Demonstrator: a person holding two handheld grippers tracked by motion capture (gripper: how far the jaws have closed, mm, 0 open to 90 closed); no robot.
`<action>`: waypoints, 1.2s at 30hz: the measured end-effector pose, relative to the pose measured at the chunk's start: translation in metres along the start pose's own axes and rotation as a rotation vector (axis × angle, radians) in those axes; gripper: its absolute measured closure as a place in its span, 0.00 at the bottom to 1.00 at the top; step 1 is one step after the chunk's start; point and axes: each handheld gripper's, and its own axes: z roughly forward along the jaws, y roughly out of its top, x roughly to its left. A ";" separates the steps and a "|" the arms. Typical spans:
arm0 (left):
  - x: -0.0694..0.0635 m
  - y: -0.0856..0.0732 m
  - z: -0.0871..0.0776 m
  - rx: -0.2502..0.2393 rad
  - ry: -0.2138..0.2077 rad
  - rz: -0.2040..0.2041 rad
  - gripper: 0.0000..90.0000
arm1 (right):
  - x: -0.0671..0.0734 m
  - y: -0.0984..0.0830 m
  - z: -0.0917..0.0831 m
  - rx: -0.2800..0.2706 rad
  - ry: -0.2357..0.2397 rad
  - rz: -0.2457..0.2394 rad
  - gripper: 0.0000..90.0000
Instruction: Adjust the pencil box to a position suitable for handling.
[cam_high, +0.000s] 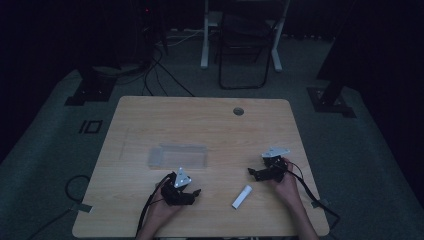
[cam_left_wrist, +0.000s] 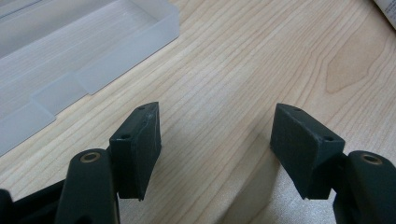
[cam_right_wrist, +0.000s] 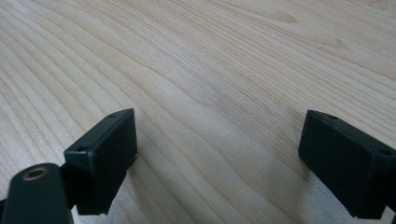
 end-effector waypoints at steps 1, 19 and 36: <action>0.000 0.000 0.000 0.000 0.000 0.000 0.38 | 0.000 0.000 0.000 0.000 0.000 -0.001 0.13; 0.014 -0.003 -0.010 0.024 0.091 -0.059 0.49 | 0.000 0.000 0.000 0.000 -0.004 0.004 0.13; 0.023 0.019 0.012 0.023 0.045 0.012 0.68 | 0.000 0.000 0.000 -0.001 -0.004 0.005 0.13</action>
